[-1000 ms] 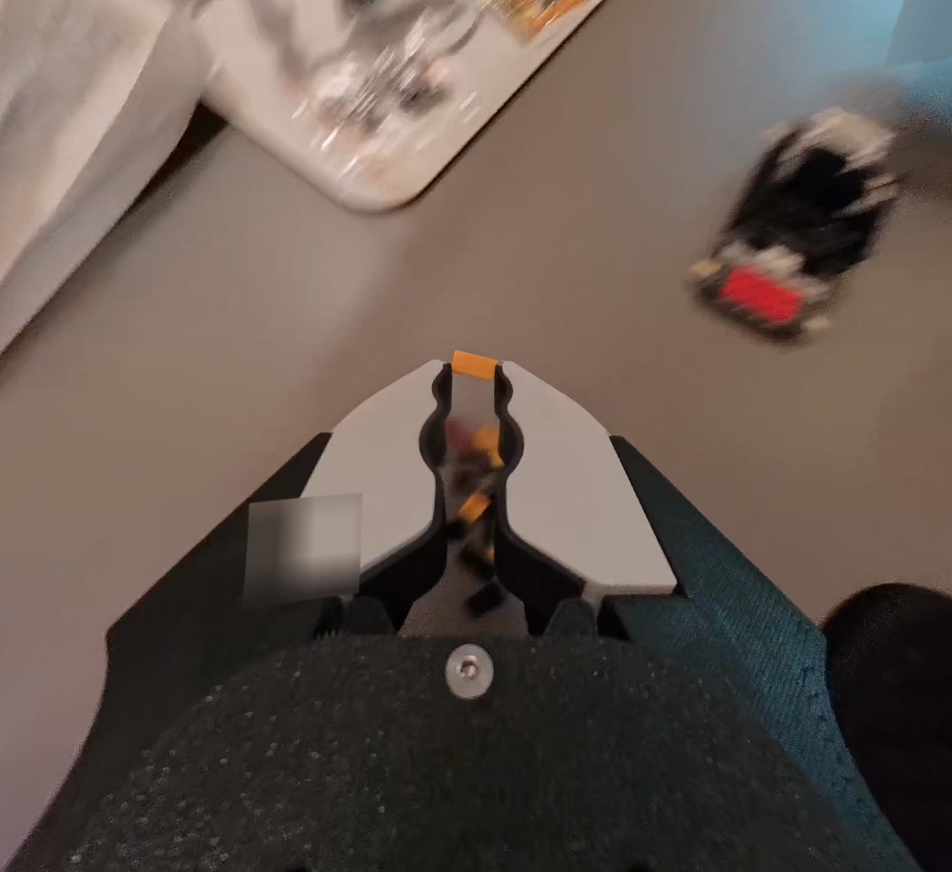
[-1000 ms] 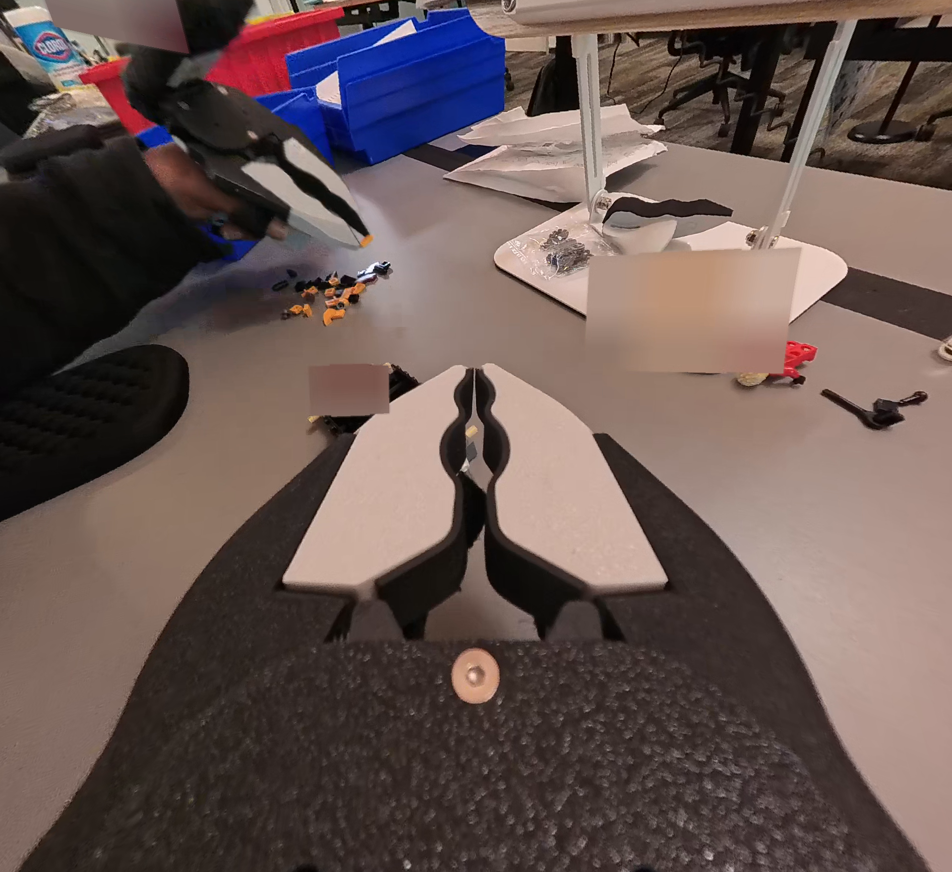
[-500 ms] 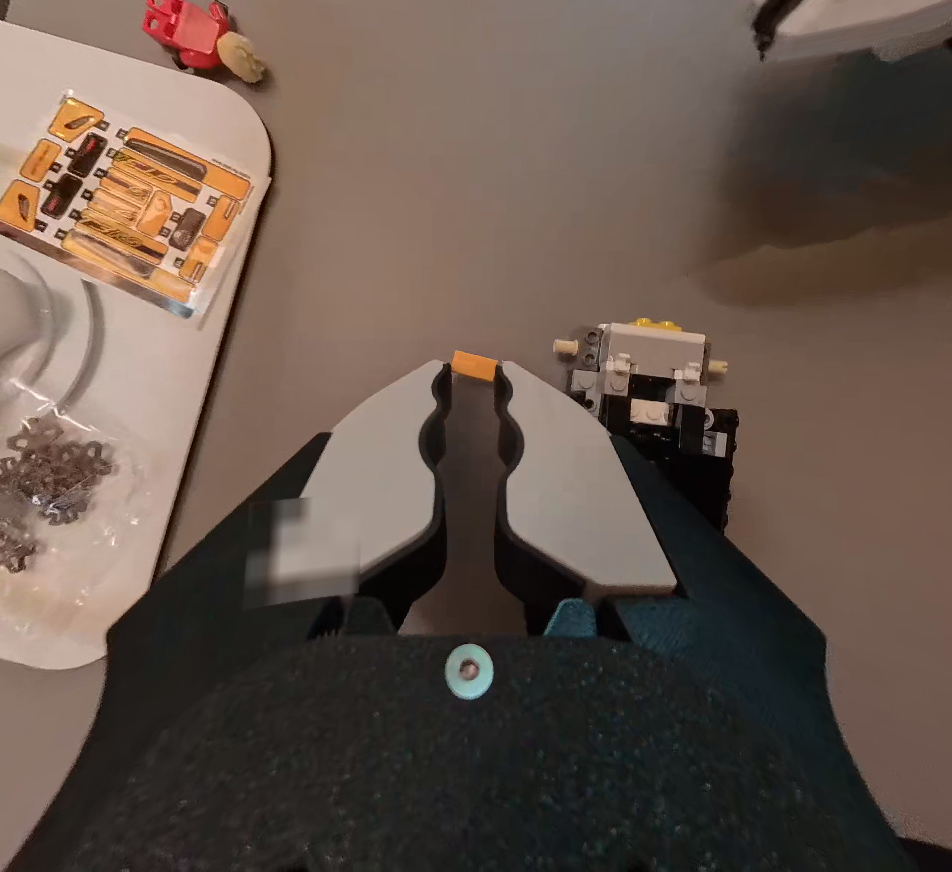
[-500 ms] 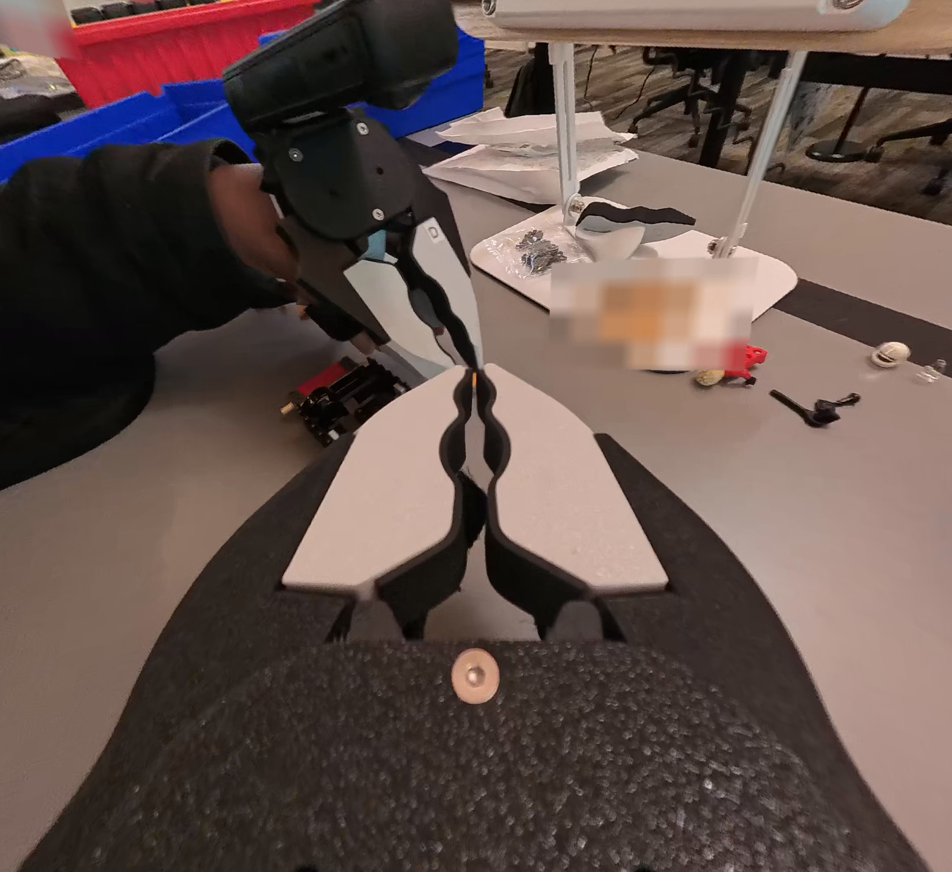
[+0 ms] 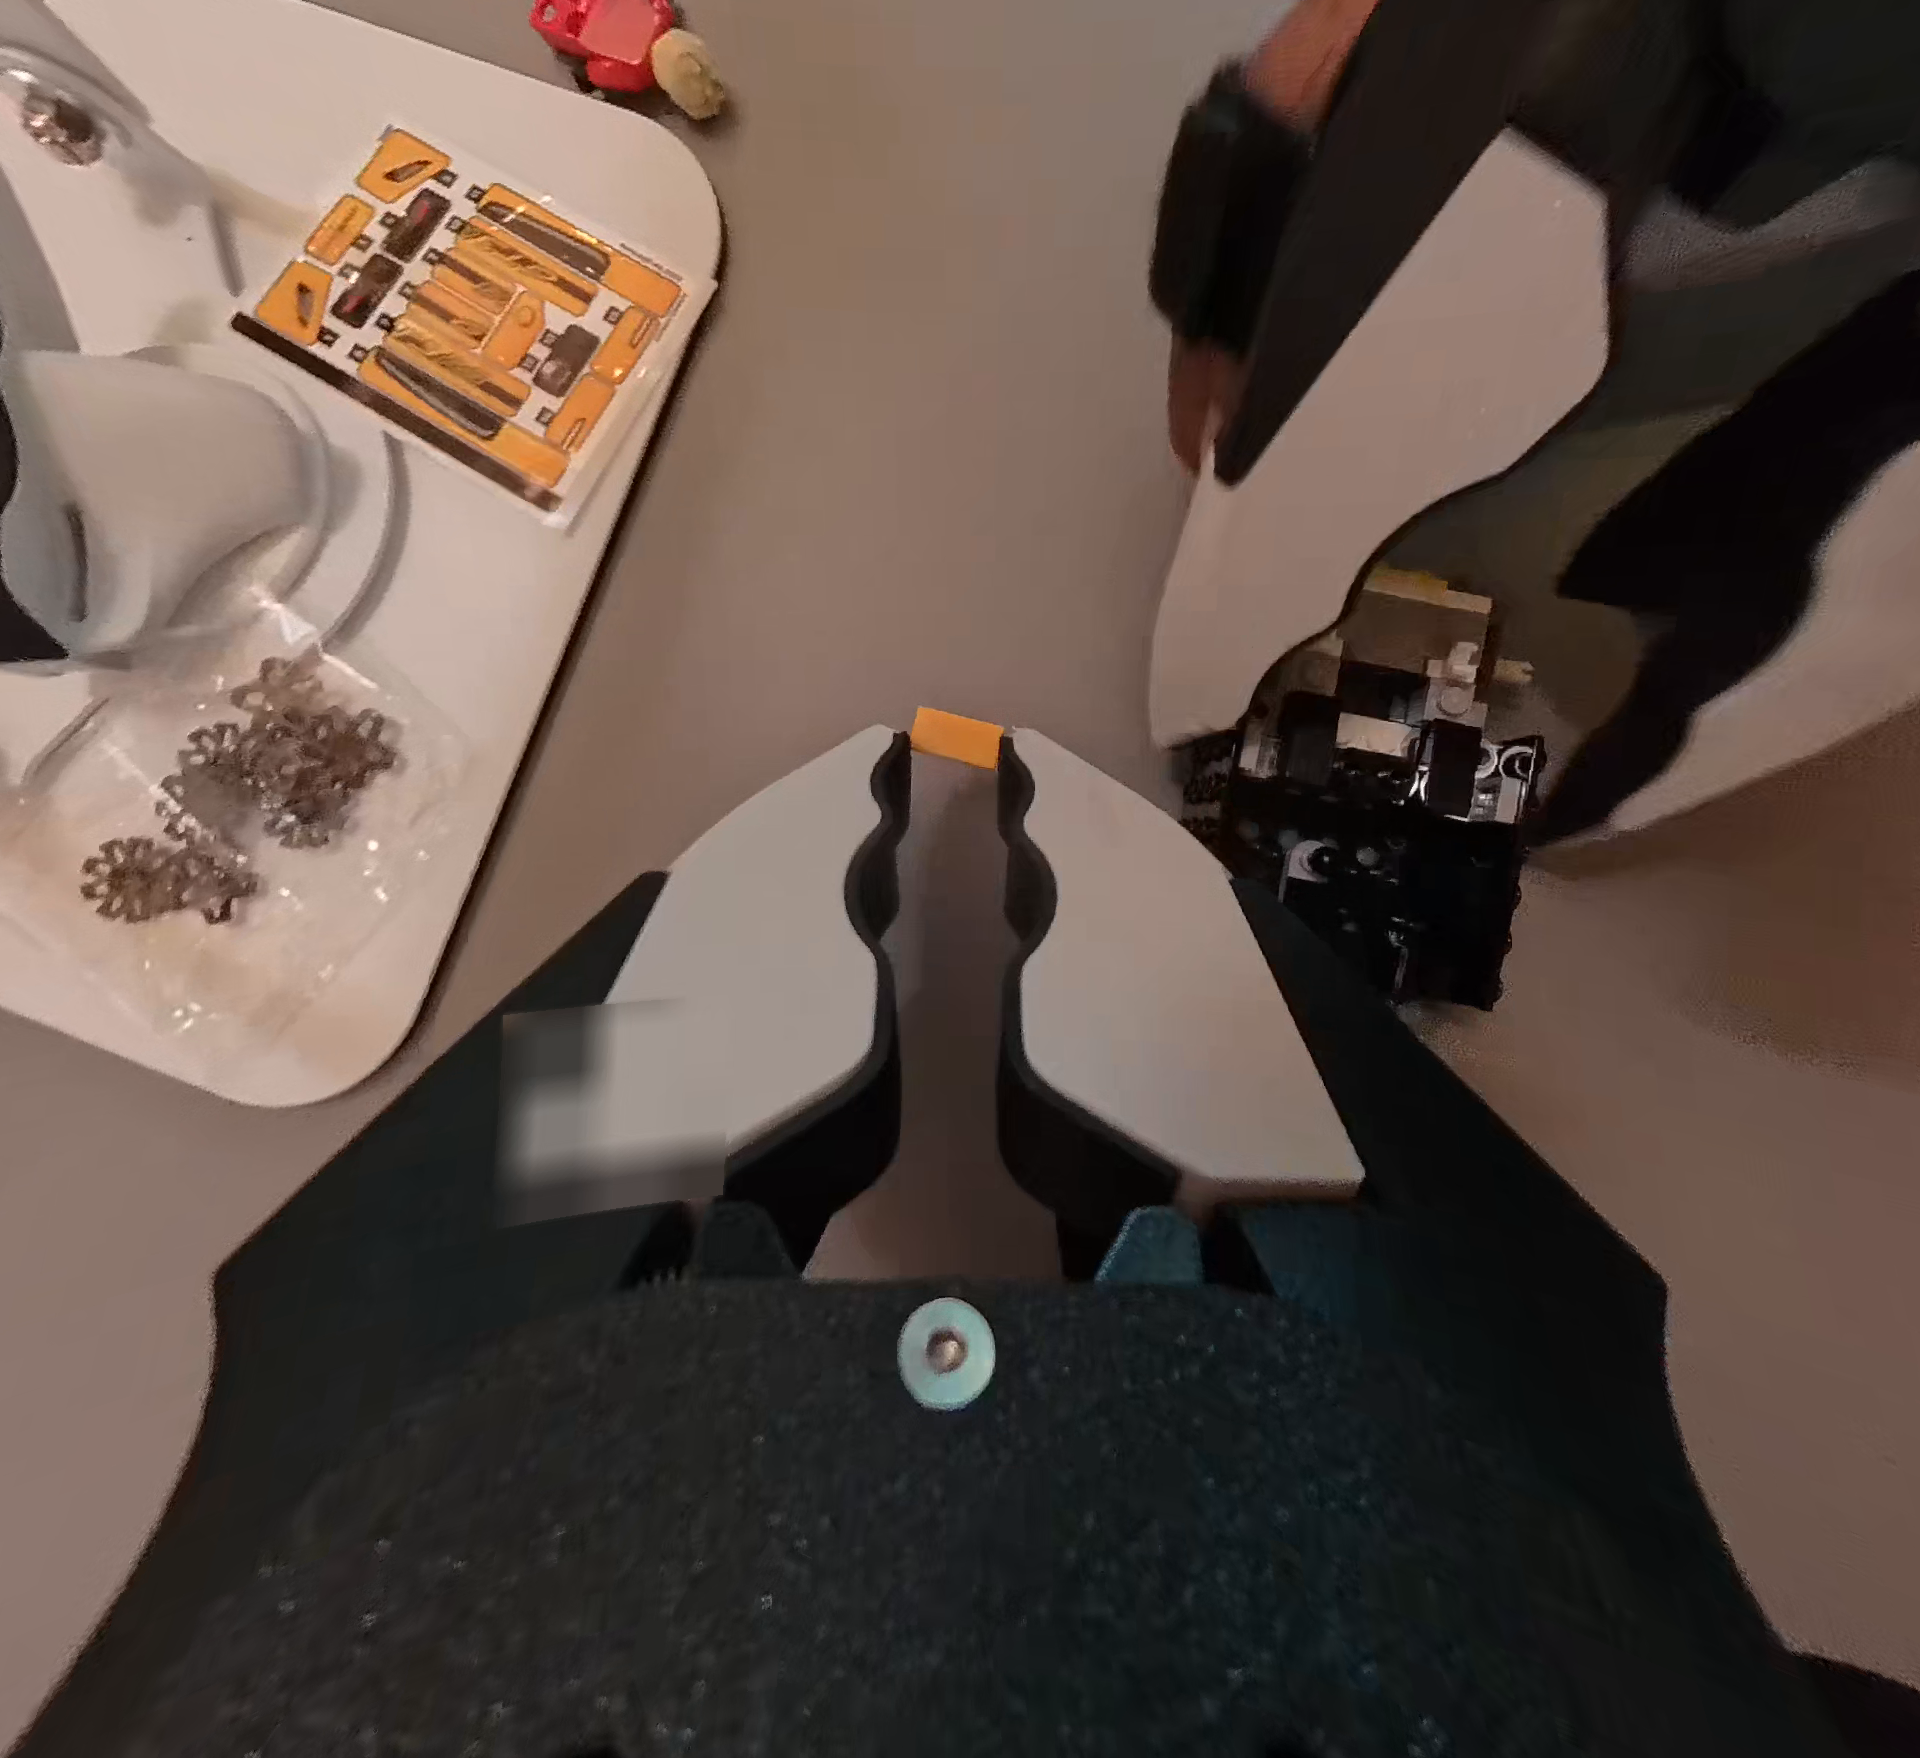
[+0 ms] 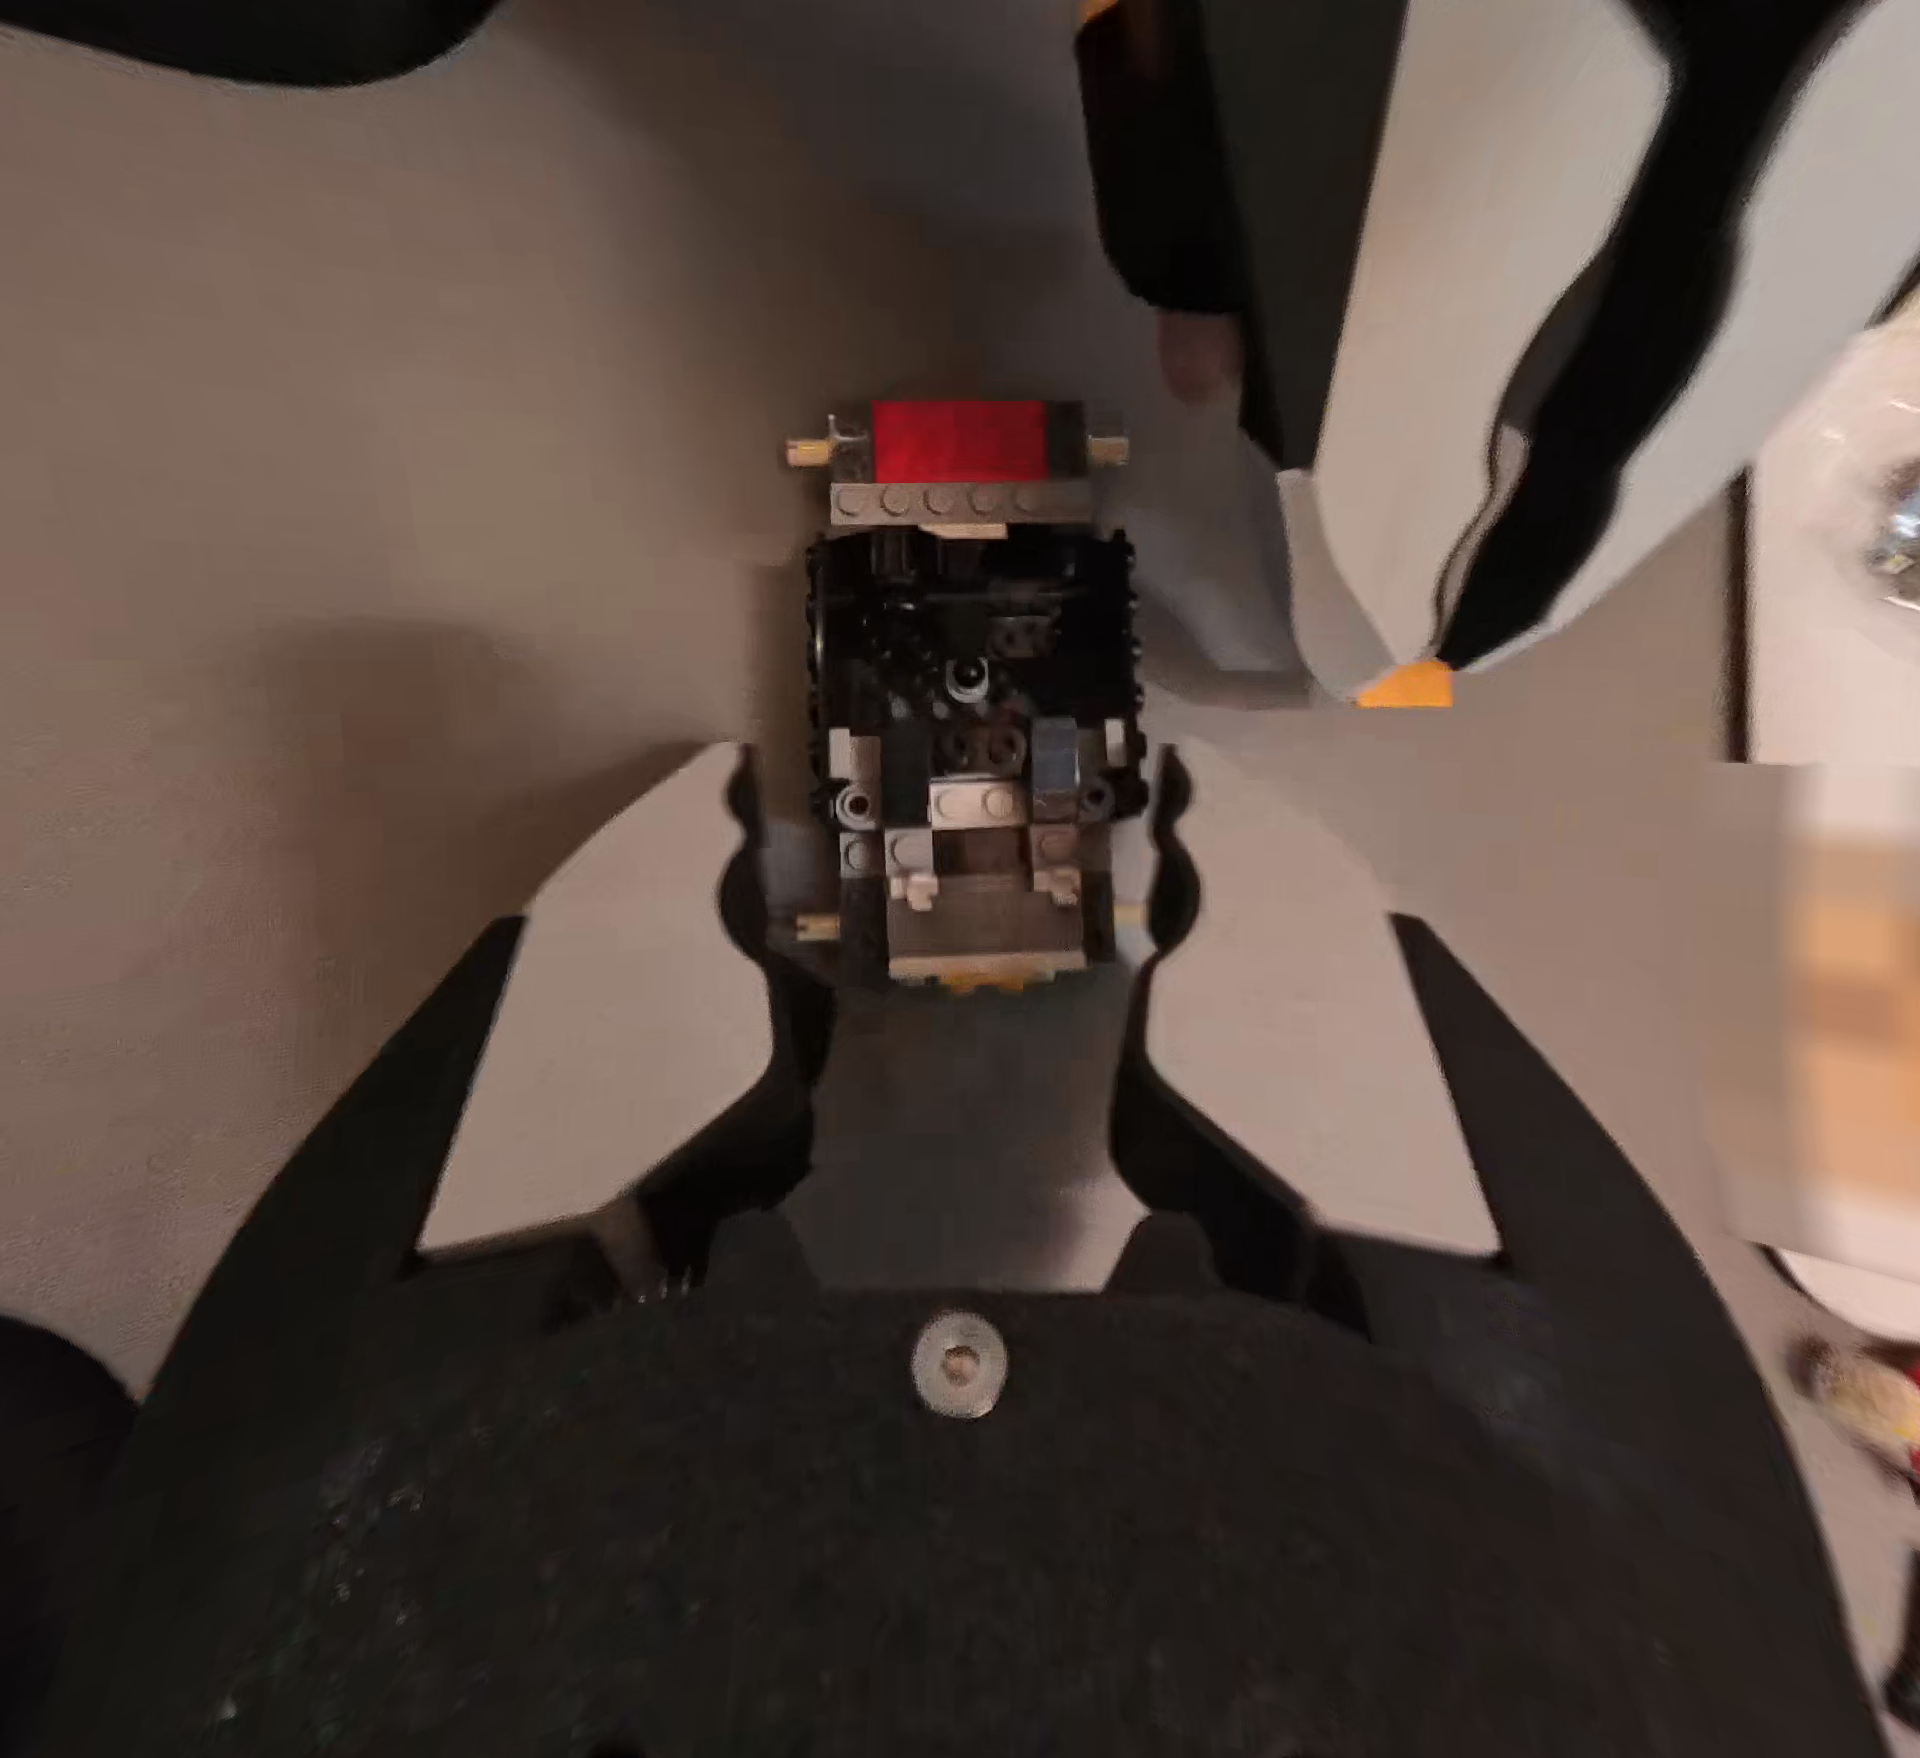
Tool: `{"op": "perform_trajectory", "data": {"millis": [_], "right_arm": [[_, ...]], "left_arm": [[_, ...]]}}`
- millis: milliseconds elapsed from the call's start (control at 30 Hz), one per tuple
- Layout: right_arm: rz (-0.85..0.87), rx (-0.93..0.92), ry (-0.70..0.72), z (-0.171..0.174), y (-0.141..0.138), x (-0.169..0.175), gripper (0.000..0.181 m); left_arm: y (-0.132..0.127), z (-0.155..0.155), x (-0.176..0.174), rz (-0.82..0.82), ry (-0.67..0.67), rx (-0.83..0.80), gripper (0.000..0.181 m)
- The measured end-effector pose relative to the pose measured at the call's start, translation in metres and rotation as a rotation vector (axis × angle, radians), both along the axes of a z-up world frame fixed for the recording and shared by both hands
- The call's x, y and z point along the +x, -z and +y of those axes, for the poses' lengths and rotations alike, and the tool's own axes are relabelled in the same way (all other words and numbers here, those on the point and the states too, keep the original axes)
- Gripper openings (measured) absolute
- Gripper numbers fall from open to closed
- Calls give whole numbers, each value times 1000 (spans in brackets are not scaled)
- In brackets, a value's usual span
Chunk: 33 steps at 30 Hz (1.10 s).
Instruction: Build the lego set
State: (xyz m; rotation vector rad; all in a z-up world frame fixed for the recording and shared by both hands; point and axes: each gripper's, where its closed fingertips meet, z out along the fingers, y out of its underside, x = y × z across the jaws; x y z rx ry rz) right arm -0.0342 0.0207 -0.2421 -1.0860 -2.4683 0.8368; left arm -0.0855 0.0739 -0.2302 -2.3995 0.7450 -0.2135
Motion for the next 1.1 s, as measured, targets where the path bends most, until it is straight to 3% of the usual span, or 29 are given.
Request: {"op": "perform_trajectory", "data": {"millis": [67,233,367,433,667,933,1100], "right_arm": [[7,-10,-41,-5,0,2,62],[8,8,-84,-33,-6,50,62],[19,14,-4,-33,3,59,63],[34,4,37,-30,4,58,74],[200,-203,240,-18,-35,56,78],[394,-244,476,6,-75,53,74],[529,-350,706,28,-105,48,68]], "left_arm": [[-3,-5,-1,-23,-3,4,15],[-2,-23,24,-79,84,-27,16],[10,-24,46,-64,149,-65,16],[18,-24,49,-47,157,-83,16],[21,-16,51,-17,101,-21,42],[-13,-26,54,-55,-42,200,43],[-53,-49,11,-82,-206,354,24]]}}
